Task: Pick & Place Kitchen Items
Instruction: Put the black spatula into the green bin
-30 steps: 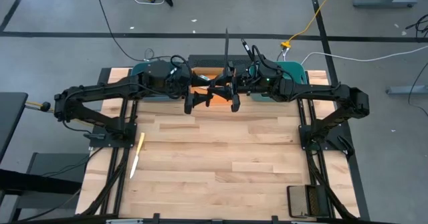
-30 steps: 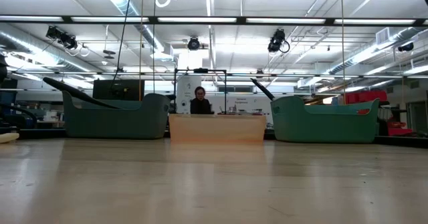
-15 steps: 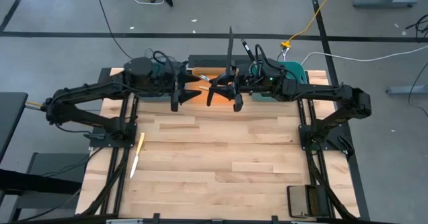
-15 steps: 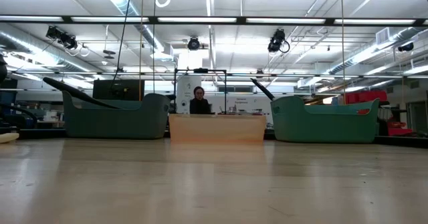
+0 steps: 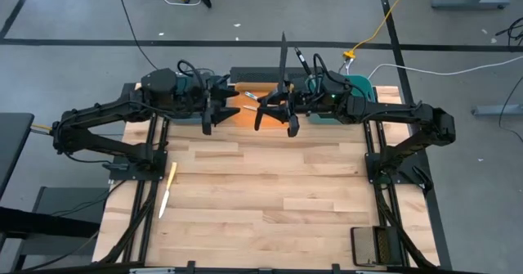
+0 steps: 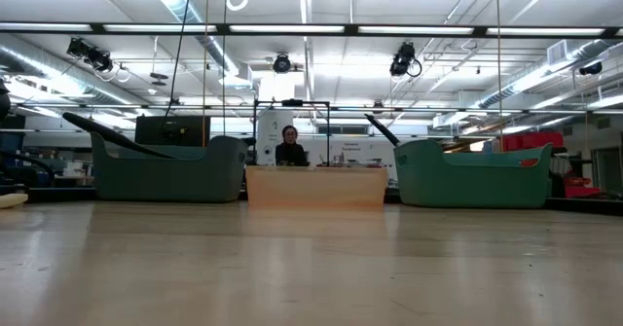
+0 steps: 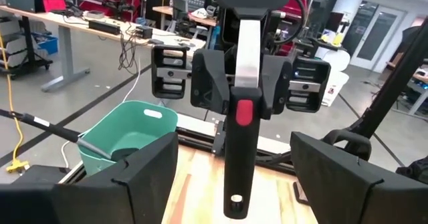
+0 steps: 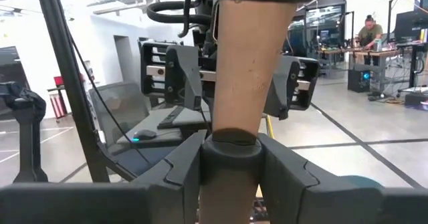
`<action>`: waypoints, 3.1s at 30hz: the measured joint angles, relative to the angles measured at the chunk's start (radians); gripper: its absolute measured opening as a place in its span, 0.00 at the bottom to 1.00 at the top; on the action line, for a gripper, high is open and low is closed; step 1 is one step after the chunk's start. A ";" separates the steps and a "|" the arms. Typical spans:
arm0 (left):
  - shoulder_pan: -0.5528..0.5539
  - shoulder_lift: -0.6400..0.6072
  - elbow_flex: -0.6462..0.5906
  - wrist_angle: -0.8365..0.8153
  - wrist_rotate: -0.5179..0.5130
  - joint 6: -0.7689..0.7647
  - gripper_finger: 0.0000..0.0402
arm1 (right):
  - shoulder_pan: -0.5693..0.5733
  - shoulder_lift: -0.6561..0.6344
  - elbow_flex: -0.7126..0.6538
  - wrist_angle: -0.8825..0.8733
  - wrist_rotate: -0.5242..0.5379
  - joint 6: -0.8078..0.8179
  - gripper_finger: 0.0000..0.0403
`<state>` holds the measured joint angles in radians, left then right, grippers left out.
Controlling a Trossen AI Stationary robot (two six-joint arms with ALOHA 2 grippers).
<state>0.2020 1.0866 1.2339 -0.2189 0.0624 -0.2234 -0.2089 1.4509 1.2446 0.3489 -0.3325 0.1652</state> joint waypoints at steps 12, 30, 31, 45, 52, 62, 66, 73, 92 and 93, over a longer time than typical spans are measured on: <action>0.000 -0.015 0.000 0.002 -0.030 0.030 0.73 | 0.000 -0.115 0.001 -0.173 0.057 -0.088 0.31; 0.000 -0.055 0.000 -0.005 -0.021 0.053 0.40 | -0.014 -0.314 0.001 -0.504 0.092 -0.152 0.31; 0.000 -0.056 0.000 0.000 -0.021 0.054 0.38 | -0.015 -0.326 0.001 -0.518 0.100 -0.152 0.31; 0.000 -0.070 0.000 0.000 -0.021 0.063 0.18 | -0.048 -0.447 0.001 -0.715 0.126 -0.181 0.31; 0.000 -0.070 0.000 0.000 -0.021 0.063 0.11 | -0.057 -0.484 0.001 -0.735 0.142 -0.184 0.31; 0.000 -0.070 0.000 -0.001 -0.021 0.080 0.03 | -0.057 -0.535 0.001 -0.823 0.205 -0.210 0.31; 0.000 -0.070 0.000 0.000 -0.024 0.100 0.01 | -0.057 -0.564 0.001 -0.877 0.224 -0.220 0.31; 0.000 -0.070 0.000 0.000 -0.025 0.100 0.01 | -0.057 -0.629 0.001 -0.975 0.298 -0.227 0.31; 0.000 -0.074 0.000 0.000 -0.025 0.131 0.01 | -0.057 -0.811 -0.063 -1.171 0.423 -0.184 0.31; 0.000 -0.074 0.000 -0.002 -0.025 0.131 0.01 | -0.057 -0.821 -0.079 -1.172 0.423 -0.174 0.31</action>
<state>0.2020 1.0126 1.2339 -0.2210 0.0372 -0.0925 -0.2661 0.6304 1.1659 -0.8236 0.0902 -0.0086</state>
